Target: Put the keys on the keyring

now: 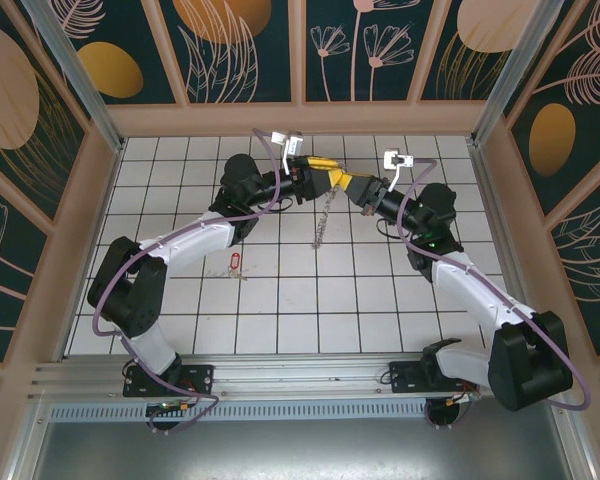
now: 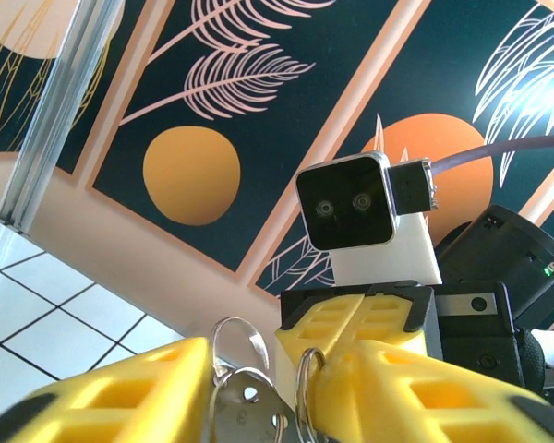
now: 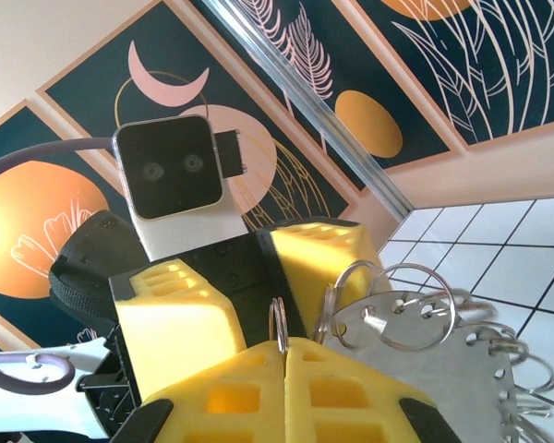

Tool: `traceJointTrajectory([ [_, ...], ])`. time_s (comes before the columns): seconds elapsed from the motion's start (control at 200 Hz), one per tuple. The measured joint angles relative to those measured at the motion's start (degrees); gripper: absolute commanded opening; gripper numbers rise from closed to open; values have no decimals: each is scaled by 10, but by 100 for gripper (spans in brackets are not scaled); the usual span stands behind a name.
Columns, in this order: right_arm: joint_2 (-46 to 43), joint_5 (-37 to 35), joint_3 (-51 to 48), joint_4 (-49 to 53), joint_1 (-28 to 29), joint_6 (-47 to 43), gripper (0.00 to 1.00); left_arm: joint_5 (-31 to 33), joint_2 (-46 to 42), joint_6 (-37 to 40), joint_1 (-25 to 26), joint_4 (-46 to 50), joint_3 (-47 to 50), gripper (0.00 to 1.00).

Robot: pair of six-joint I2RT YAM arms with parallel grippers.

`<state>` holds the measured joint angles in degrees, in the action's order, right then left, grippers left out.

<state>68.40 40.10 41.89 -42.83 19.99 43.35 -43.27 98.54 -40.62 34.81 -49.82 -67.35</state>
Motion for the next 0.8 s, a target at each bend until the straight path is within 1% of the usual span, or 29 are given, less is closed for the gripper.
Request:
traceJointTrajectory([
  [0.085, 0, -1, 0, 4, 0, 0, 0, -3, 0, 0, 0, -2, 0, 29],
  [0.21, 0, -2, 0, 8, 0, -6, 0, -7, 0, 0, 0, -5, 0, 27],
  [0.415, 0, -2, 0, 12, 0, -10, 0, -9, -1, 1, 0, -8, 3, 10],
  [0.51, 0, -2, 0, 12, -1, -10, 0, -8, -2, 2, -1, -8, 5, 0],
  [0.611, 0, -1, 0, 13, -2, -11, 0, -8, -2, 3, -2, -7, 5, 0],
  [0.671, 0, 2, 0, 13, -6, -11, 18, -8, -2, 3, -2, -7, 5, 0],
  [0.711, 0, 5, 0, 14, -10, -13, 27, -7, -2, 5, -1, -5, 5, 0],
  [0.741, -2, 5, 0, 14, -16, -11, 31, -8, -2, 5, -2, -3, 5, 0],
  [0.796, -9, 3, 0, 14, -36, -8, 34, -8, -2, 6, -2, 2, 5, 0],
])
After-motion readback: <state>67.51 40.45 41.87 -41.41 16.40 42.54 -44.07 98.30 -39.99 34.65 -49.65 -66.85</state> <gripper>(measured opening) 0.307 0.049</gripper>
